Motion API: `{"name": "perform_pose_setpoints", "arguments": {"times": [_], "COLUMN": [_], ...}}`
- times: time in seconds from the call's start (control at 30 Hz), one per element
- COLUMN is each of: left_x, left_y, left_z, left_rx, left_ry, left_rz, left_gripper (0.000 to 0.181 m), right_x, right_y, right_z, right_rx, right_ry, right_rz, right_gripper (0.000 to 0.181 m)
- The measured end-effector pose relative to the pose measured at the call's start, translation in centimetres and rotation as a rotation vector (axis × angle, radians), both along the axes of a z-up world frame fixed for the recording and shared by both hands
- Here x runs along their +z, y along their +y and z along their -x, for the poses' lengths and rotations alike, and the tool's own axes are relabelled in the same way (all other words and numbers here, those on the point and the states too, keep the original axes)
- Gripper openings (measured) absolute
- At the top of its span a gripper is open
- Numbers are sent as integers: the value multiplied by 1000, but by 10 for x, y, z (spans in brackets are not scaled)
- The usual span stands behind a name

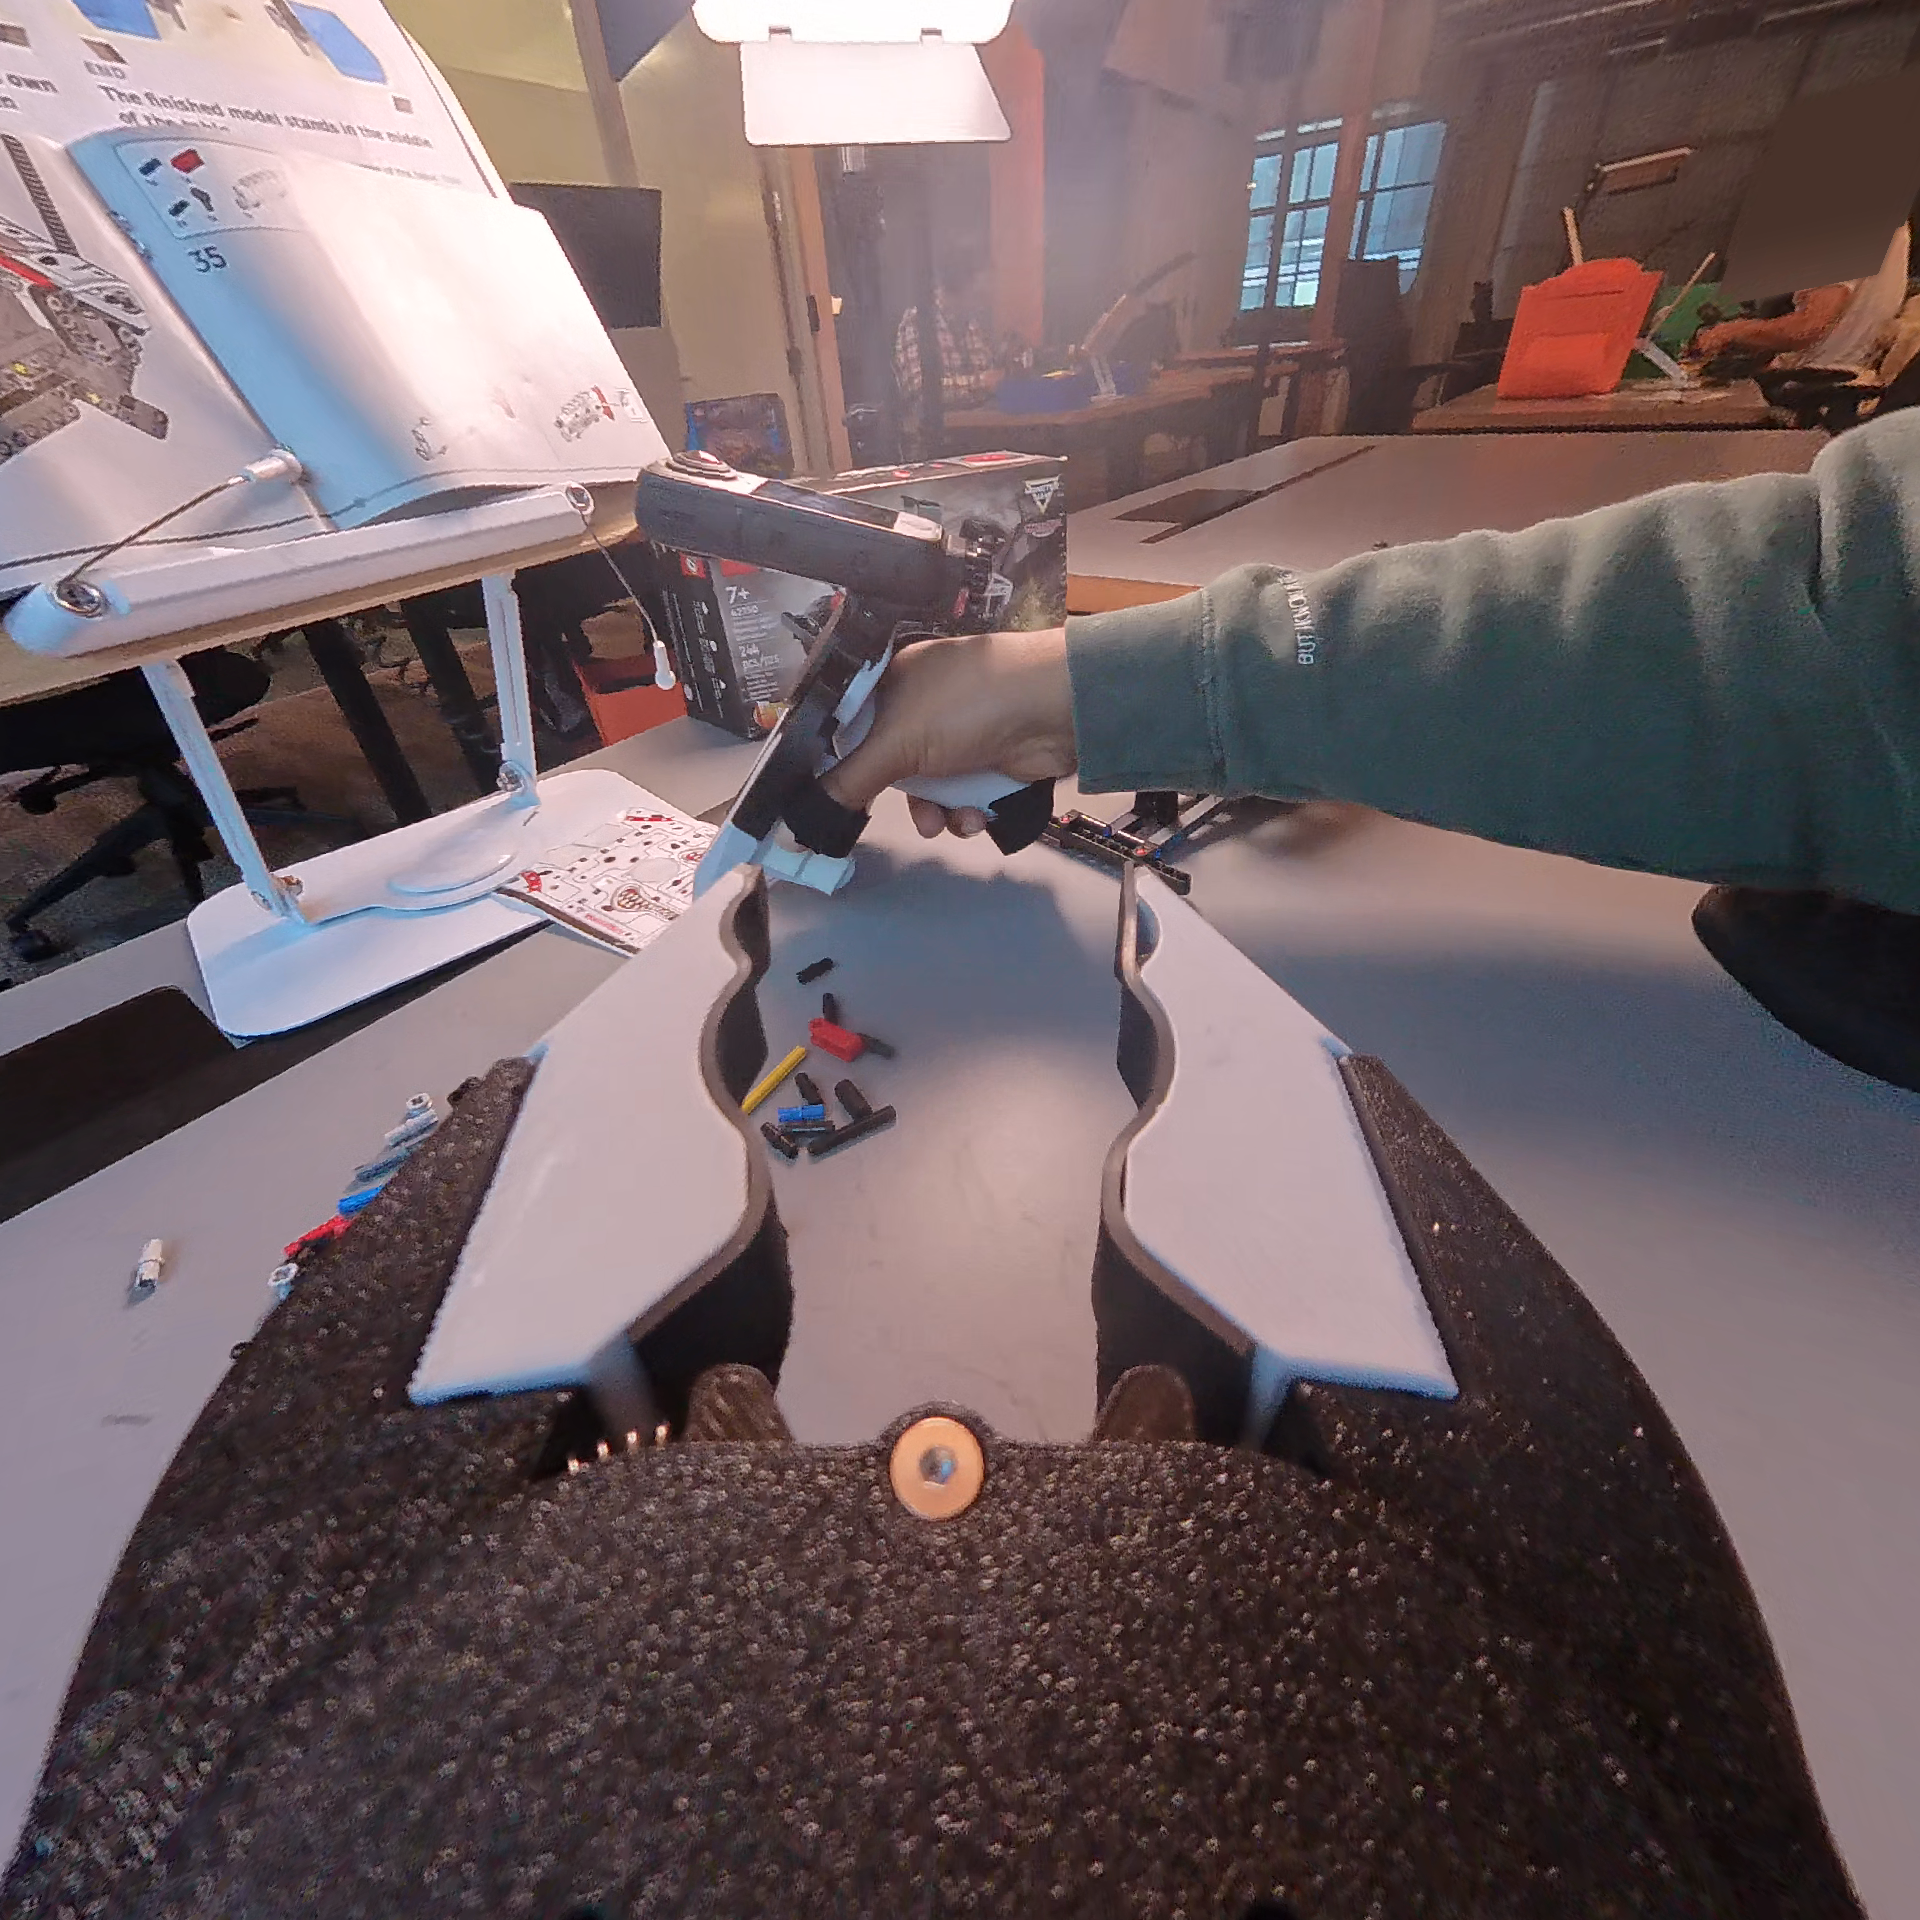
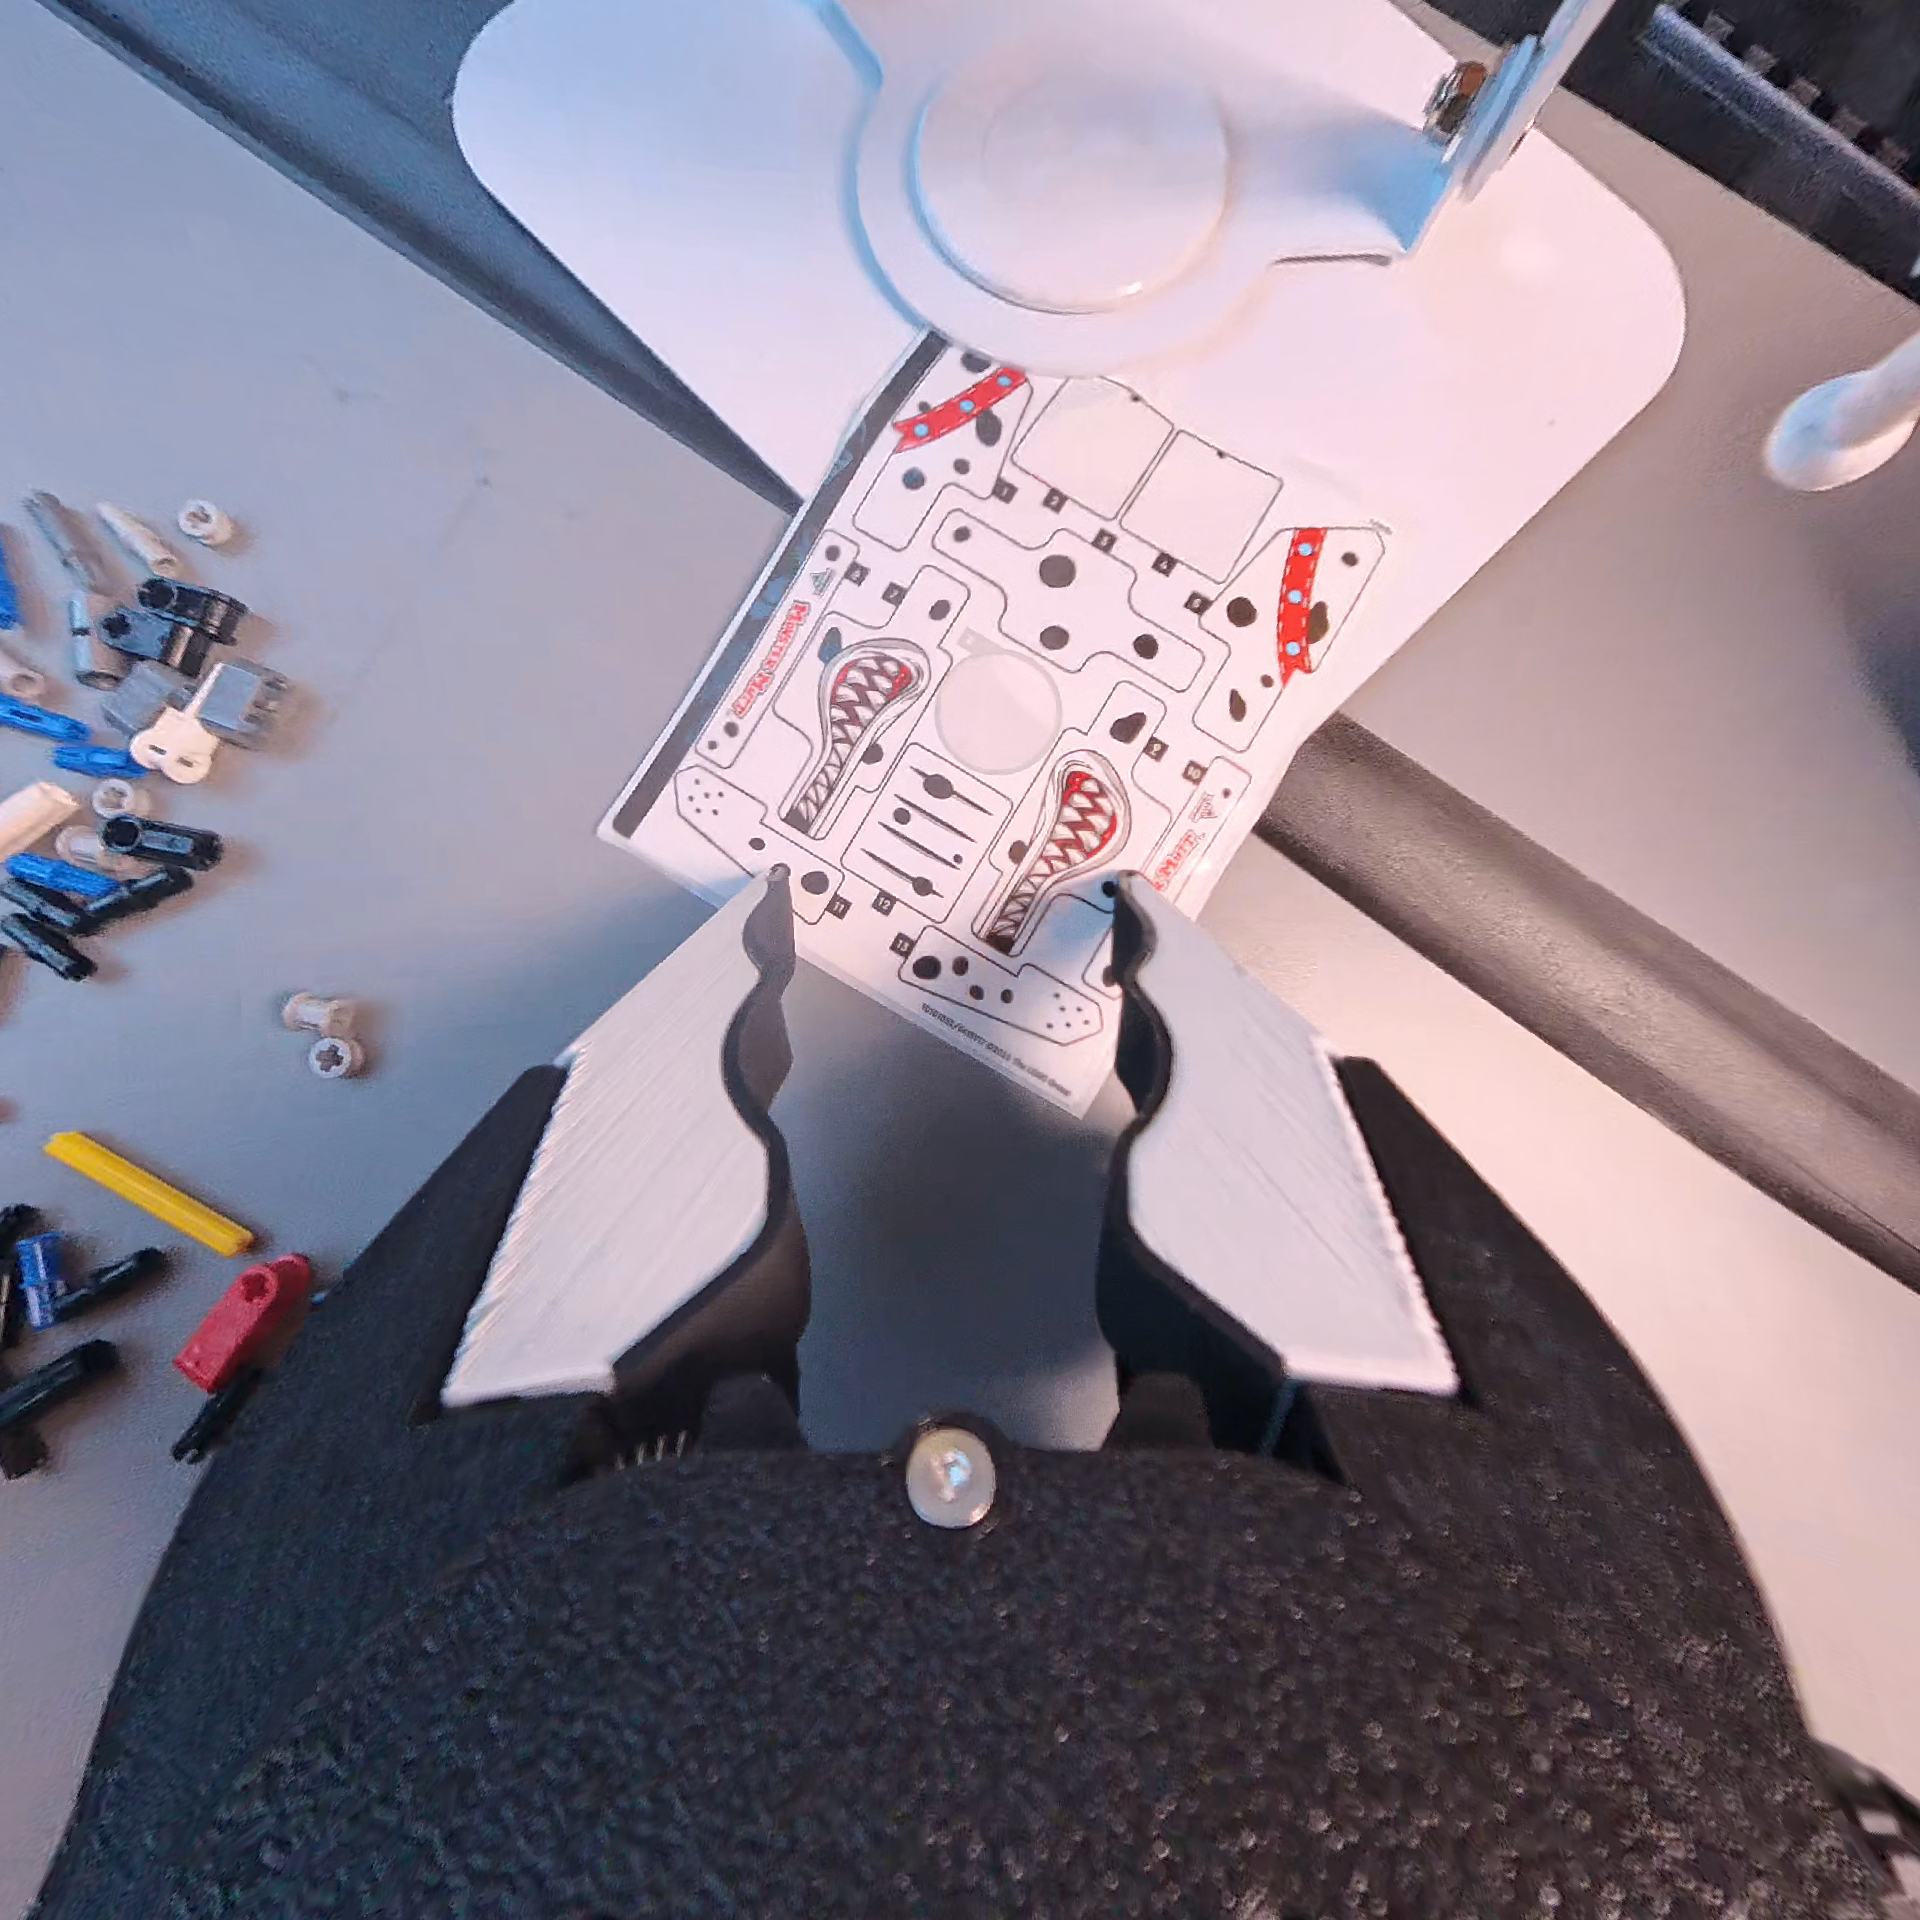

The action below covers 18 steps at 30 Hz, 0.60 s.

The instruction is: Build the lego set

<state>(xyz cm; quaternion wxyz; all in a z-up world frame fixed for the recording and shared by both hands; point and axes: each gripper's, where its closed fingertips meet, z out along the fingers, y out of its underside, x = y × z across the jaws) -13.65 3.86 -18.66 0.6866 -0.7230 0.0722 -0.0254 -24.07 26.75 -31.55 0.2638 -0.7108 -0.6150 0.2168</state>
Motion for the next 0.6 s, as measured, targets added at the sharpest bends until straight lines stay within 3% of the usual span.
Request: {"name": "perform_pose_setpoints", "arguments": {"times": [0.13, 0.23, 0.33, 0.6], "left_x": [-6, -13, -16, -23], "left_y": [2, 4, 4, 6], "left_z": [-5, -6, -6, -5], "left_rx": [-30, -38, -42, -43], "left_ry": [3, -6, -10, -27], "left_rz": [27, 53, 66, 93], "left_gripper": [65, 65, 64, 64], "right_x": [0, 2, 4, 38], "right_y": [-2, 0, 2, -9], "right_z": [0, 0, -1, -27], "right_rx": [11, 18, 12, 32], "right_ry": [-16, -7, 15, 156], "right_rz": [2, -29, -27, -19], "right_gripper": [55, 33, 23, 13]}}
